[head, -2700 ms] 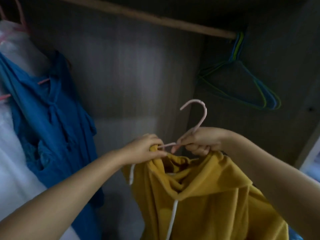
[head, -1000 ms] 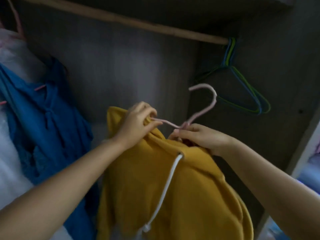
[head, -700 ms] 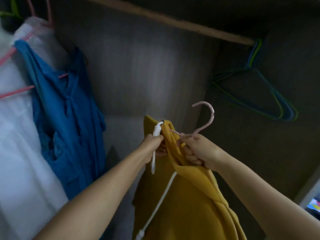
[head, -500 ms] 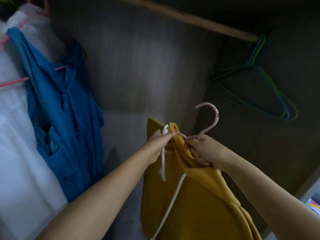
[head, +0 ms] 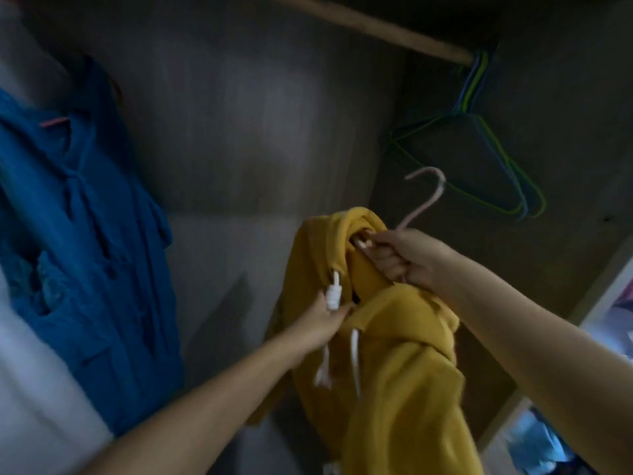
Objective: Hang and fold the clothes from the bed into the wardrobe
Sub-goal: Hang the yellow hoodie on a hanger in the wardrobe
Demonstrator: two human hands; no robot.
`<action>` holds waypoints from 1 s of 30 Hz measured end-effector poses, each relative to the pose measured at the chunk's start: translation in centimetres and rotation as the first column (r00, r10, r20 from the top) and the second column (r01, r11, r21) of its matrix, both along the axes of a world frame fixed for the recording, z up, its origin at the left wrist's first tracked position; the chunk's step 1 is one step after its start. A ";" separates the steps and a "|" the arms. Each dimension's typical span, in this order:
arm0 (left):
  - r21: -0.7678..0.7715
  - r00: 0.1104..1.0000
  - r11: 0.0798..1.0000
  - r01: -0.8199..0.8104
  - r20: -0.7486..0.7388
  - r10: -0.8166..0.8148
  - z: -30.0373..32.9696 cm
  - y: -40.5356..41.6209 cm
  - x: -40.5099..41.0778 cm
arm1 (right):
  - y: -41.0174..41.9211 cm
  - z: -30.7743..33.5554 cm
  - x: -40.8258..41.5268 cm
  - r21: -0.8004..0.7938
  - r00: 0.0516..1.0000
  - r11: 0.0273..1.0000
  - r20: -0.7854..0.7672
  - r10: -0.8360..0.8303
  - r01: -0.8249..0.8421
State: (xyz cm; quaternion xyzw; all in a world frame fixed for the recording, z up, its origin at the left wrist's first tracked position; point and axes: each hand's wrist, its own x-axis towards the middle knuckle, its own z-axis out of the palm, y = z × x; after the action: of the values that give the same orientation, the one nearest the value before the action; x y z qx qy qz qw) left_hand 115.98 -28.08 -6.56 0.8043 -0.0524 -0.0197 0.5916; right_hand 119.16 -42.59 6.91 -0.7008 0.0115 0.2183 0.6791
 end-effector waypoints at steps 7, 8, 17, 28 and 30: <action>0.363 0.929 0.916 0.168 0.253 -0.271 1.8 1.2 -3.4 | 2.7 1.5 1.2 0.161 0.999 0.986 0.034 0.029 -0.034; 0.345 0.930 0.918 0.198 0.230 -0.287 2.8 1.5 -3.2 | 3.2 1.6 1.3 0.100 0.996 0.994 0.091 0.024 -0.033; 0.357 0.825 0.933 0.030 0.518 -0.225 8.0 2.8 -5.5 | 8.6 -0.5 1.7 -0.340 0.965 0.940 0.254 0.068 0.024; 0.137 0.999 0.990 -0.039 0.031 0.036 0.3 8.0 -11.8 | 8.6 3.2 5.2 0.376 0.948 0.879 0.002 -0.317 0.293; 0.314 0.973 0.931 -0.187 0.192 0.131 0.6 9.0 -11.5 | 9.2 2.6 5.1 0.375 0.941 0.874 0.015 -0.338 0.308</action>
State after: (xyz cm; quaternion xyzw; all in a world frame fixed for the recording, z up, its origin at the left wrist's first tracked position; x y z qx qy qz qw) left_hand 104.44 -19.06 -6.00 0.8923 -0.0325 0.0876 0.4417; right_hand 124.31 -33.36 9.55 -0.5576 0.0601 0.0716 0.8248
